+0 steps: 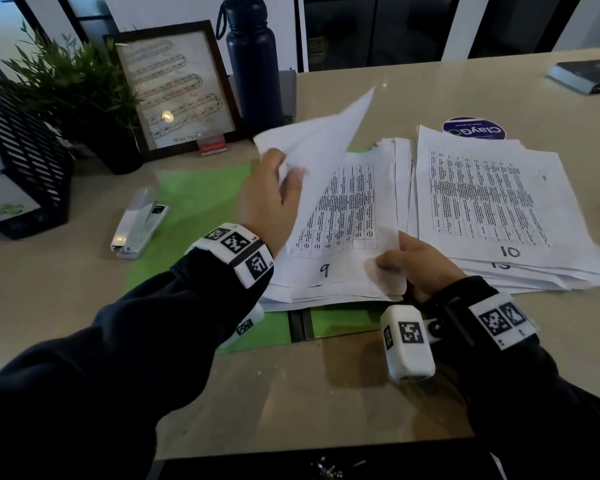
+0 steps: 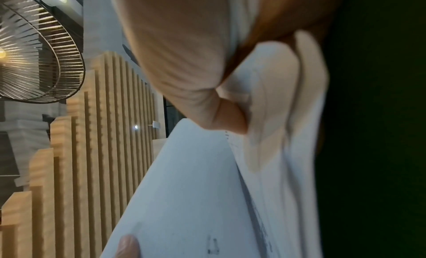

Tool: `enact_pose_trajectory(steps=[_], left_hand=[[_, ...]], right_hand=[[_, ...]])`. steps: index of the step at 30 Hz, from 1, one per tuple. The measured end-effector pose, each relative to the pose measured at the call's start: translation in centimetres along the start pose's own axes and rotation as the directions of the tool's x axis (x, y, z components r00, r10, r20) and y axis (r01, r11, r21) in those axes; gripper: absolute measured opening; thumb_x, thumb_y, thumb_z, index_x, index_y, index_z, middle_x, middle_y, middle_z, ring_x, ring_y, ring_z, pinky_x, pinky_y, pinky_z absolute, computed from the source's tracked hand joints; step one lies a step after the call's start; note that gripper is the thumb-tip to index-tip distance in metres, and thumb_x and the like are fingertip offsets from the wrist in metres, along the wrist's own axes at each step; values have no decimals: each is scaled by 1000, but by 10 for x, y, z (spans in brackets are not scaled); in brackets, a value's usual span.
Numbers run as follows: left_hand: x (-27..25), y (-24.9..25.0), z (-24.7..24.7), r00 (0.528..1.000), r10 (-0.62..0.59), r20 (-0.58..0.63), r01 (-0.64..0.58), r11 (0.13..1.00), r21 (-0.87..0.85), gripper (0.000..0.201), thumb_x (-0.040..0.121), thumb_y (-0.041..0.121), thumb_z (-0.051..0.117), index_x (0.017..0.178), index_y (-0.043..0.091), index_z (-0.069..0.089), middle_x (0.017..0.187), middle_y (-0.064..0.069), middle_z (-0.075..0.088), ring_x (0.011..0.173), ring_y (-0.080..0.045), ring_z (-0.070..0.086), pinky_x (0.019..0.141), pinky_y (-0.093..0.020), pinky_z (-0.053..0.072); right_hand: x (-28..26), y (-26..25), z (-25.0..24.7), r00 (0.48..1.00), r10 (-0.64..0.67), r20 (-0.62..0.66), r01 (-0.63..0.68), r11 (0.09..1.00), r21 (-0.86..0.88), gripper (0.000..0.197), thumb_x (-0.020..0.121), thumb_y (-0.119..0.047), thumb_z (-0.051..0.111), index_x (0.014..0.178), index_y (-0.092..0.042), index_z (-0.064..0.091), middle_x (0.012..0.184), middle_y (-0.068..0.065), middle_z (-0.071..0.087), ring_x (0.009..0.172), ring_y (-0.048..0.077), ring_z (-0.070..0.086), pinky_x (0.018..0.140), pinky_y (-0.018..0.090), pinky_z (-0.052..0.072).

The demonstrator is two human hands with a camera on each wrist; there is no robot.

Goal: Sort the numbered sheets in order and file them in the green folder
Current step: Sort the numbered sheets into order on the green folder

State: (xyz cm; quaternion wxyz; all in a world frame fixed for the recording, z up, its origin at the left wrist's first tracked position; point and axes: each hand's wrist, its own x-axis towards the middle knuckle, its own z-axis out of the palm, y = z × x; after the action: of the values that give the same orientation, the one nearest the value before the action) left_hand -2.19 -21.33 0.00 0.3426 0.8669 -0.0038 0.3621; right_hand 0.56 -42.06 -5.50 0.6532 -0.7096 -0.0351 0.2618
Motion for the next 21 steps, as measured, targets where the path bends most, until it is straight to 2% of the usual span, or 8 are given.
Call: enact_pose_trajectory(steps=[4, 6, 8, 10, 12, 14, 17, 21], left_hand=[[-1, -2, 3, 1000, -9, -15, 9, 999, -34, 25, 89, 19, 48, 106, 0, 51, 93, -13, 63, 78, -25, 59, 68, -31, 42], [-1, 0, 2, 999, -27, 18, 28, 998, -47, 34, 88, 8, 48, 121, 4, 46, 103, -7, 61, 85, -25, 60, 74, -24, 41], [-2, 1, 2, 991, -79, 107, 80, 997, -11, 61, 87, 1, 44, 142, 19, 27, 95, 1, 57, 73, -25, 59, 71, -28, 43], [-2, 1, 2, 963, -122, 239, 108, 992, 71, 75, 85, -2, 38, 146, 35, 15, 94, 5, 58, 72, -21, 57, 73, -33, 47], [-3, -3, 7, 931, -134, 339, 89, 985, 145, 73, 84, -7, 33, 142, 36, 31, 124, -2, 58, 102, -23, 58, 92, -33, 44], [-5, -5, 11, 878, -168, 448, 76, 974, 215, 64, 84, -10, 31, 128, 30, 54, 131, -6, 55, 121, -27, 49, 102, -34, 38], [-10, -6, 14, 778, -248, 577, 103, 957, 273, 52, 88, -10, 33, 118, 22, 62, 129, -2, 57, 110, -27, 57, 88, -27, 42], [-9, -11, 17, 760, -236, 606, 101, 963, 249, 51, 89, -8, 33, 120, 21, 61, 132, -2, 56, 119, -19, 53, 95, -25, 40]], right_hand=[[4, 2, -2, 999, -17, -41, 11, 992, -127, 52, 68, -17, 56, 119, -26, 51, 104, 9, 68, 81, 23, 64, 64, 32, 46], [5, 2, -2, 999, -27, -35, 22, 990, -139, 72, 65, -18, 56, 133, -32, 39, 107, 7, 65, 73, 23, 59, 59, 30, 46], [7, 3, -2, 998, -40, -49, 33, 988, -148, 89, 71, -12, 57, 145, -40, 16, 111, 10, 60, 66, 20, 55, 55, 28, 47], [5, 2, -1, 995, -49, -90, 28, 976, -214, 95, 76, -13, 58, 147, -43, 2, 132, 10, 49, 88, 29, 59, 73, 40, 50], [3, 1, -1, 994, -53, -100, 24, 963, -268, 91, 82, -11, 57, 148, -39, 1, 151, 4, 29, 115, 31, 51, 94, 45, 44], [3, 1, -3, 995, -41, -96, 11, 954, -299, 83, 86, -12, 57, 150, -32, 7, 153, 5, 26, 129, 27, 43, 105, 38, 36], [1, -2, -1, 996, -24, -87, 0, 965, -263, 87, 76, -32, 66, 148, -31, 16, 150, 8, 34, 130, 27, 44, 109, 38, 33], [0, -1, 1, 997, -35, -68, 19, 975, -219, 94, 63, -47, 64, 146, -31, 22, 150, 5, 33, 129, 25, 45, 111, 44, 33]])
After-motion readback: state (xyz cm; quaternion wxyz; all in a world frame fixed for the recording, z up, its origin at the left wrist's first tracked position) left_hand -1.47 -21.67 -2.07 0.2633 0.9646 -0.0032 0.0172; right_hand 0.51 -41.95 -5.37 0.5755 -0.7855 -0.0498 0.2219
